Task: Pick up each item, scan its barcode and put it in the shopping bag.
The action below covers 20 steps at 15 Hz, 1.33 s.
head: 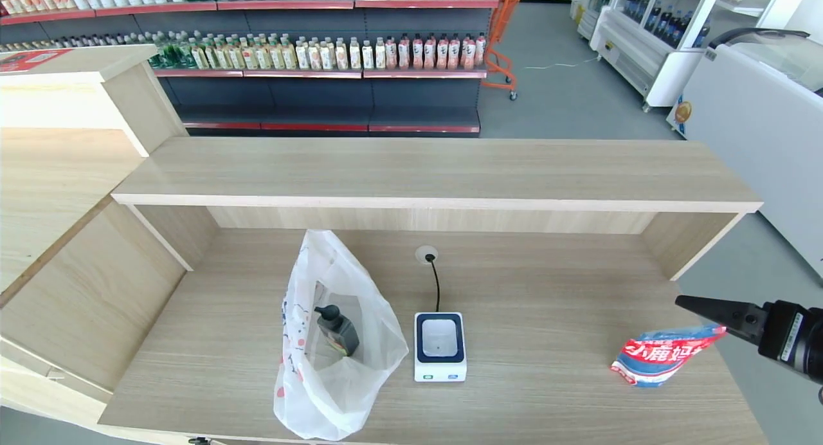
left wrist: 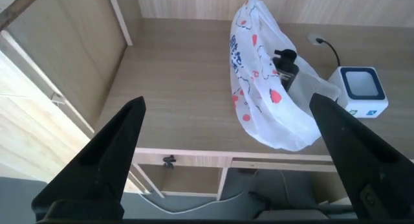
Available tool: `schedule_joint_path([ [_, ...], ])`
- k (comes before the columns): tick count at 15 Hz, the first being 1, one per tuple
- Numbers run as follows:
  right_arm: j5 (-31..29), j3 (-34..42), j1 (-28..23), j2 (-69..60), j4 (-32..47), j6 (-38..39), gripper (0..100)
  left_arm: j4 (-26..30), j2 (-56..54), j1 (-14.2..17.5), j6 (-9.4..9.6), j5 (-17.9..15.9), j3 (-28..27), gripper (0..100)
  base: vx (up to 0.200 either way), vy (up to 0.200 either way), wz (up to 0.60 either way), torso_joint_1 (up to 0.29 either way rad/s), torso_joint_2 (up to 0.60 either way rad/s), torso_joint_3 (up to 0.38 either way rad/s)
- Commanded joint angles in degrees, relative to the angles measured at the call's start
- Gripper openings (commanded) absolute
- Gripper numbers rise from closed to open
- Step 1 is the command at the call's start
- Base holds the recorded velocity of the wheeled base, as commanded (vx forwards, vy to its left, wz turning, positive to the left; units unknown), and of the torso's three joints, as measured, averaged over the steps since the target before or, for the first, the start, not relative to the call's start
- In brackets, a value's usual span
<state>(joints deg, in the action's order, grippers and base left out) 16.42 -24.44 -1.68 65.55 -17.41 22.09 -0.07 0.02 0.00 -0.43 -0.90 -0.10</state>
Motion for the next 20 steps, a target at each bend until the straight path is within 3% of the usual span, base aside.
schedule_joint_path([
  [1,0.01,-0.08,0.01,-0.25,-0.08,0.06,100,-0.01,-0.02,0.0,-0.01,-0.06,0.01,100,0.0,0.0,0.0,0.0,0.0,0.0],
  [5,0.01,-0.61,-0.95,-0.16,-0.08,0.5,100,-0.01,-0.02,0.0,0.08,-0.06,0.01,100,0.0,-0.2,0.0,-0.005,0.0,0.005],
  [7,-0.25,-1.75,-1.31,-0.33,1.59,5.68,100,-0.01,-0.02,0.0,0.16,-0.06,0.01,100,0.0,-0.2,0.0,0.017,0.0,-0.007],
  [10,-4.2,-6.67,-1.48,-0.42,11.61,14.91,100,-0.01,-0.02,0.0,0.25,0.02,0.01,100,0.0,-0.2,0.0,0.007,0.0,0.002],
  [13,-4.82,-6.5,-1.48,-1.56,12.93,18.16,100,-0.01,-0.02,0.0,0.08,-0.06,0.01,100,0.0,-0.2,0.0,0.002,0.0,0.001],
  [16,-5.08,-7.55,-1.48,0.02,12.93,21.68,100,-0.01,-0.02,0.0,-0.01,-0.06,0.01,100,0.0,0.0,0.0,0.0,0.0,0.0],
  [20,-12.11,-7.55,-1.57,7.66,13.1,29.68,100,-0.01,-0.02,0.0,-0.01,-0.06,0.01,100,0.0,0.0,0.0,0.0,0.0,0.0],
])
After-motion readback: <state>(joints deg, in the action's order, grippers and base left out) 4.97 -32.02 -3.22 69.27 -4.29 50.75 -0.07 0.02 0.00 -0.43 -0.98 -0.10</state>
